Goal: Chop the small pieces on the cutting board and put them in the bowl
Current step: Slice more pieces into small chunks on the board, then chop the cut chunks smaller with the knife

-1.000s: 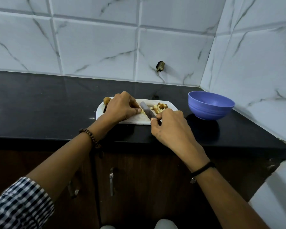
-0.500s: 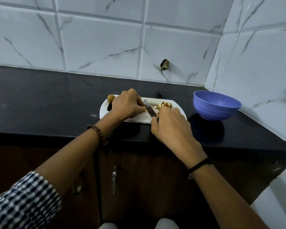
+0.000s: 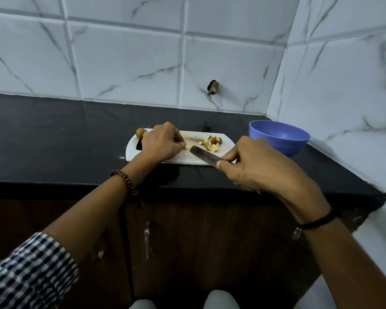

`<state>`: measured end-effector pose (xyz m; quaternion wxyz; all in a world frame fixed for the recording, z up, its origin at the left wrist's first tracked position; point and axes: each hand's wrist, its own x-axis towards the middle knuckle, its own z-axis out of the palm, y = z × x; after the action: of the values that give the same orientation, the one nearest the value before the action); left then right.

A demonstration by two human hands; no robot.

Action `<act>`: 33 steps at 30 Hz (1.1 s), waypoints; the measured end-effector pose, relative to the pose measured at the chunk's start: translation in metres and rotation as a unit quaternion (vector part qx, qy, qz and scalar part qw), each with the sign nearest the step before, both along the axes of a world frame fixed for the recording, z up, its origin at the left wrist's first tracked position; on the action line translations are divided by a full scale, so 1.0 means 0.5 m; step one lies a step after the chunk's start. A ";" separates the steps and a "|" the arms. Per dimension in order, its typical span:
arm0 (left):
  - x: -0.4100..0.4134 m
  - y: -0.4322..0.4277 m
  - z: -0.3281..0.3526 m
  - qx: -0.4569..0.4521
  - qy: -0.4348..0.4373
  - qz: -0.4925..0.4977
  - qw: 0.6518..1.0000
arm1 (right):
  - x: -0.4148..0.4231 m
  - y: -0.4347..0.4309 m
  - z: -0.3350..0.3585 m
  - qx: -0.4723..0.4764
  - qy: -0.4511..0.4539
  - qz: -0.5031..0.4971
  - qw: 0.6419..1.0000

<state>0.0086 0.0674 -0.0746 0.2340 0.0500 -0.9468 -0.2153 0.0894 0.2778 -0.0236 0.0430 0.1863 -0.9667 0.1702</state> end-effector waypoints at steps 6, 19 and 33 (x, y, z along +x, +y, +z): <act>0.009 -0.014 -0.008 0.010 0.030 -0.010 0.999 | -0.008 -0.005 -0.019 -0.035 0.083 -0.035 0.995; 0.042 -0.102 0.002 0.047 0.015 0.054 0.997 | -0.037 -0.042 -0.075 0.013 0.109 -0.045 0.993; 0.032 -0.132 0.003 0.065 0.057 0.075 0.993 | -0.060 -0.095 -0.085 0.003 0.133 -0.006 0.991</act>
<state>0.0246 0.0016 -0.0730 0.2993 0.1233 -0.9094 -0.2611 0.0594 0.2305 -0.0661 0.1720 0.2012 -0.9540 0.1410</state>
